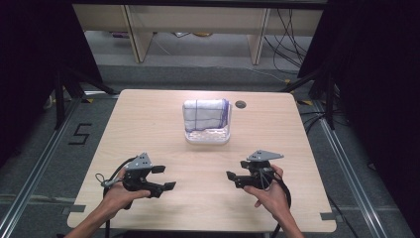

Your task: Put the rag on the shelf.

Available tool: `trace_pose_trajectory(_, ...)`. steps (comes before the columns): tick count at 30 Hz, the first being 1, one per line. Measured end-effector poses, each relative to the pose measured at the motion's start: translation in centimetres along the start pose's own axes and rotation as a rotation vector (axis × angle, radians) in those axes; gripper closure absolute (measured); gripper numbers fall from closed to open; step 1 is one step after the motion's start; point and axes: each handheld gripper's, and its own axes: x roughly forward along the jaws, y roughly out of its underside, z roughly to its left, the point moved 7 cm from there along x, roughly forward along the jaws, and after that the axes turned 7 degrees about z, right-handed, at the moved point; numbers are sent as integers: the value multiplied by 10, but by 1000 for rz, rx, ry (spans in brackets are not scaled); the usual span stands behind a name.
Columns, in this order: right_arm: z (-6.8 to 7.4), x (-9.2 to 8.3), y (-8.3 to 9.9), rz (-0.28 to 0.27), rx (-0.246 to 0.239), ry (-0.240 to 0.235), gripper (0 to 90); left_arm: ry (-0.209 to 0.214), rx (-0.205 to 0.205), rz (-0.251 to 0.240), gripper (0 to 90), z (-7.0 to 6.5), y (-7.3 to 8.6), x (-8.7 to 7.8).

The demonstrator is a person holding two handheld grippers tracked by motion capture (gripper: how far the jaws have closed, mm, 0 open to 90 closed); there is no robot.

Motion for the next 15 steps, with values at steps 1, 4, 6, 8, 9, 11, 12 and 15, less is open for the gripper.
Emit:
trace_pose_trajectory(1,2,0,3,4,11,-9,320,2,0,3,246,-1,2,0)
trace_pose_trajectory(4,1,-1,9,3,-9,-9,319,-11,10,9,246,-4,9,2)
trace_pose_trajectory(6,2,-2,14,17,-10,3,316,-12,14,18,246,-6,14,2)
trace_pose_trajectory(8,4,-2,19,20,-6,10,306,-21,20,22,245,-7,18,1)
trace_pose_trajectory(9,5,-2,23,33,-5,-1,301,-19,29,27,244,-8,19,0)
trace_pose_trajectory(11,8,-1,27,29,-9,-9,291,-38,21,19,242,-9,21,-1)
trace_pose_trajectory(12,9,-1,31,48,-4,3,283,-41,34,15,241,-8,23,-1)
trace_pose_trajectory(15,12,-1,38,48,-19,12,272,-66,31,21,240,-7,28,-1)
